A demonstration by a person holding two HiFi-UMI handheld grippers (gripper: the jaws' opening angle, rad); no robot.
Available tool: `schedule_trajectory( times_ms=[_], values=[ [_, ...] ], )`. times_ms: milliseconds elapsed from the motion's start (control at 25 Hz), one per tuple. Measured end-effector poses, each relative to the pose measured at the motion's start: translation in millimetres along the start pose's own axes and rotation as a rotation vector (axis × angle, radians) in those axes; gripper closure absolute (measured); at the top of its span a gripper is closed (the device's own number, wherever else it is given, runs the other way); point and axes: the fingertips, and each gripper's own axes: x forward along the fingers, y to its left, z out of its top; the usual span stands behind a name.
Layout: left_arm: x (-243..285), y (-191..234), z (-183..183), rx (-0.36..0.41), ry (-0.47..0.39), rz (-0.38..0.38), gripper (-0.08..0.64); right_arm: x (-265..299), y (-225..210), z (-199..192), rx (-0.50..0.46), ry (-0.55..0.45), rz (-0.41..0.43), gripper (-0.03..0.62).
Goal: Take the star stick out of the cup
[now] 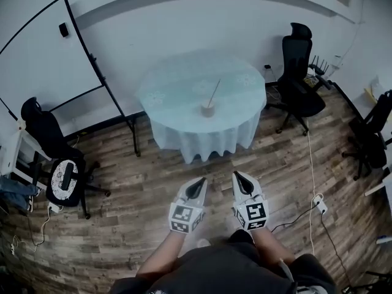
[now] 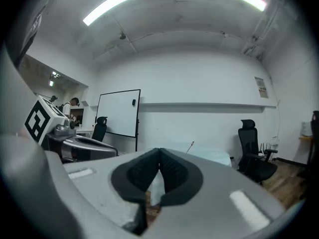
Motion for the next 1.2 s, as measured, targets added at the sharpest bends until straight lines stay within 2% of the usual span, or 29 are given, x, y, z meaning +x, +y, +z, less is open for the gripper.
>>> schedule_trajectory(
  times_ms=[240, 480, 800, 960, 1200],
  values=[
    [-6, 9, -4, -0.003, 0.003, 0.01, 0.555, -1, 2, 11, 0.017, -0.047, -0.023, 0.588],
    [7, 11, -1, 0.0, 0.002, 0.007, 0.555, 12, -6, 12, 0.021, -0.056, -0.011, 0.588],
    [55, 35, 11, 0.006, 0.013, 0.052, 0.555, 53, -38, 17, 0.018, -0.064, 0.025, 0.588],
    [83, 54, 26, -0.023, -0.009, 0.097, 0.555, 72, -61, 29, 0.024, -0.086, 0.038, 0.589],
    [131, 80, 34, -0.018, 0.001, 0.17, 0.555, 109, -102, 33, 0.038, -0.094, 0.068, 0.589]
  ],
)
